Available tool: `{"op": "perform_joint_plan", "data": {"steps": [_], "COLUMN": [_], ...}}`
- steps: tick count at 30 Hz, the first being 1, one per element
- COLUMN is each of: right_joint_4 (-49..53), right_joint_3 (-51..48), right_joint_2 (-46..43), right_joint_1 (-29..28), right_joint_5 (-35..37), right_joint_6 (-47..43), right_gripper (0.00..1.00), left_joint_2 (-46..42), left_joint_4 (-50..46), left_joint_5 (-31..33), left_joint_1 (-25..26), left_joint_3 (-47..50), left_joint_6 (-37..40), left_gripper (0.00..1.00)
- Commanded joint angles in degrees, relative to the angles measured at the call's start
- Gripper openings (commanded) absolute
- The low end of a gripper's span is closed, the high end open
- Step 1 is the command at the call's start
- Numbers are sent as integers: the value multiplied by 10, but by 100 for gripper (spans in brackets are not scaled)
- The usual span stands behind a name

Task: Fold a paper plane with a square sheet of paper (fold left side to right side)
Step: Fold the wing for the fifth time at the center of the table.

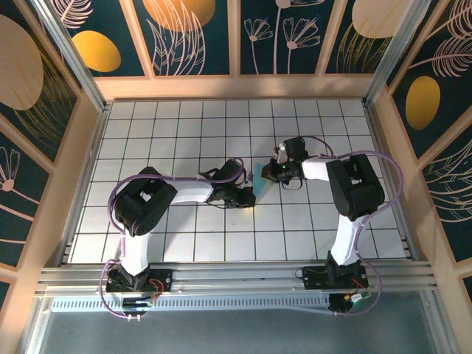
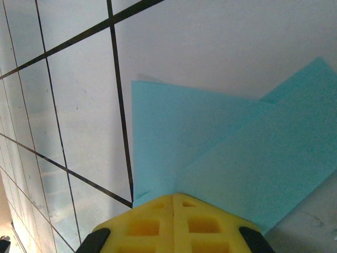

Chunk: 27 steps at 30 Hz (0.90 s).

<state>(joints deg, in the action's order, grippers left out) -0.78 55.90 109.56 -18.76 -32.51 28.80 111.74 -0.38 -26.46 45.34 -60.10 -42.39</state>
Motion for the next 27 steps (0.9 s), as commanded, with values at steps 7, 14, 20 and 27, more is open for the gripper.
{"op": "perform_joint_plan", "data": {"steps": [7,14,20,27], "right_joint_4": [74,76,79,80], "right_joint_3": [-10,-7,-3,-3], "right_joint_2": [44,45,45,45], "right_joint_1": [-2,-2,-2,-3], "right_joint_5": [68,69,69,68], "right_joint_6": [-16,-16,-17,-18], "right_gripper": [0,0,0,0], "left_joint_2": [-9,-21,-30,-62], "left_joint_4": [-91,-90,-85,-73], "left_joint_5": [-13,-14,-12,-14], "left_joint_1": [7,10,12,10], "left_joint_3": [32,40,61,66], "left_joint_6": [21,23,17,9], "left_gripper": [0,0,0,0]}}
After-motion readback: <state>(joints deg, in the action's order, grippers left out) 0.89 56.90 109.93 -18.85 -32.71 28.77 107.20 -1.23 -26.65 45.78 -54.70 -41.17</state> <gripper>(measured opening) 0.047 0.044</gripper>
